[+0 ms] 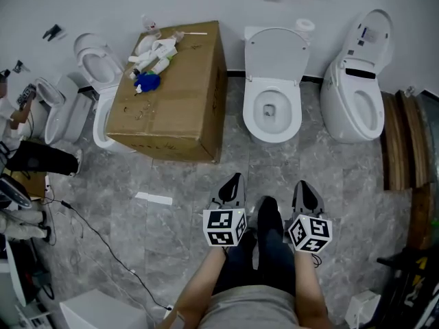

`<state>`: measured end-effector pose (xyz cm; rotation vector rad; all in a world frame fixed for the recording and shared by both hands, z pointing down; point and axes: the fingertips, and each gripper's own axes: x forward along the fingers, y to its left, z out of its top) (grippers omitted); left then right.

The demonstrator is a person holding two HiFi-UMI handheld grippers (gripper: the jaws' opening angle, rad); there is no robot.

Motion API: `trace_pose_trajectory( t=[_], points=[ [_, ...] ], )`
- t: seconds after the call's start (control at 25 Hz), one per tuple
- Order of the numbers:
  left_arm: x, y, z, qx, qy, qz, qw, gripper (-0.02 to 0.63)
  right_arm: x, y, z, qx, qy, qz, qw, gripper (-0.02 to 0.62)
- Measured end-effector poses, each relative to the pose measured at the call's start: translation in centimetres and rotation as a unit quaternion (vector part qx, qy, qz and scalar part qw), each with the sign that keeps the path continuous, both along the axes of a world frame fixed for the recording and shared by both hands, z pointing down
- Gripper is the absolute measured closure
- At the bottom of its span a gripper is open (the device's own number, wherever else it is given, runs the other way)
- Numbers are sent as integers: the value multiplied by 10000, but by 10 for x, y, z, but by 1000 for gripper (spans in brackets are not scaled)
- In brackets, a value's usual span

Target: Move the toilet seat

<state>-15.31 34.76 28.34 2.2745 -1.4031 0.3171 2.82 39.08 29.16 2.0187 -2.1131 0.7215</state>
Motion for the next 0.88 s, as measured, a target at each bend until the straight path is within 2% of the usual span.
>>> trace_pose_trajectory(
  t=[0.36, 0.88],
  points=[
    [30, -66, 0, 56, -112, -50, 9999, 590, 27, -74, -7, 105, 84, -153, 9998, 580],
    [82, -150, -6, 111, -50, -249, 9996, 590, 75, -165, -16, 226, 144, -357, 9990, 580]
  ],
)
